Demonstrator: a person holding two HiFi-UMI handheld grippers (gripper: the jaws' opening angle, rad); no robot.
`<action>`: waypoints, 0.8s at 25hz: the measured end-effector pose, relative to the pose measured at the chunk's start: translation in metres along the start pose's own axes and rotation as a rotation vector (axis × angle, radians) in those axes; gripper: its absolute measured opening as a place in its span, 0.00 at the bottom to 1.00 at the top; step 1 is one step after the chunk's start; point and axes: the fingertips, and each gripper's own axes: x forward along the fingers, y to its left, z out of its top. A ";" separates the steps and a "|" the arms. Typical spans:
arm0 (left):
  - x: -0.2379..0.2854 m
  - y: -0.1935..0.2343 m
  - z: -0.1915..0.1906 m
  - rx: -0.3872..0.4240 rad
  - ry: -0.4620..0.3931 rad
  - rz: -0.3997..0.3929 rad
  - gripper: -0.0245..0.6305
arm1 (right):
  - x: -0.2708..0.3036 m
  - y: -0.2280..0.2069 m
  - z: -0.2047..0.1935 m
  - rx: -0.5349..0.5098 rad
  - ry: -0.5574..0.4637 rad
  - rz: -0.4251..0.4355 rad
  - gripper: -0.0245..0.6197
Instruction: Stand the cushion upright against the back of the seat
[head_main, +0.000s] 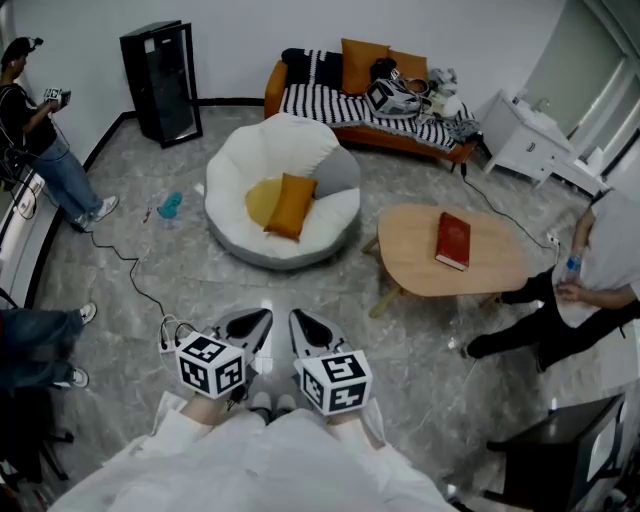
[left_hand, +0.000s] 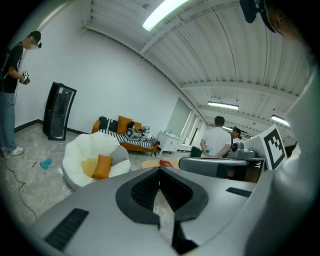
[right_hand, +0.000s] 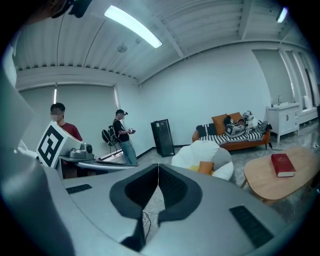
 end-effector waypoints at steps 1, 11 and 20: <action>0.002 -0.003 0.002 -0.003 -0.011 -0.010 0.05 | -0.002 -0.002 0.003 0.000 -0.012 0.002 0.06; 0.014 -0.015 -0.009 -0.049 -0.047 0.008 0.05 | -0.015 -0.024 0.001 0.024 -0.058 0.016 0.06; 0.028 -0.012 -0.017 -0.107 -0.049 0.028 0.05 | -0.007 -0.035 -0.008 0.016 -0.010 0.030 0.06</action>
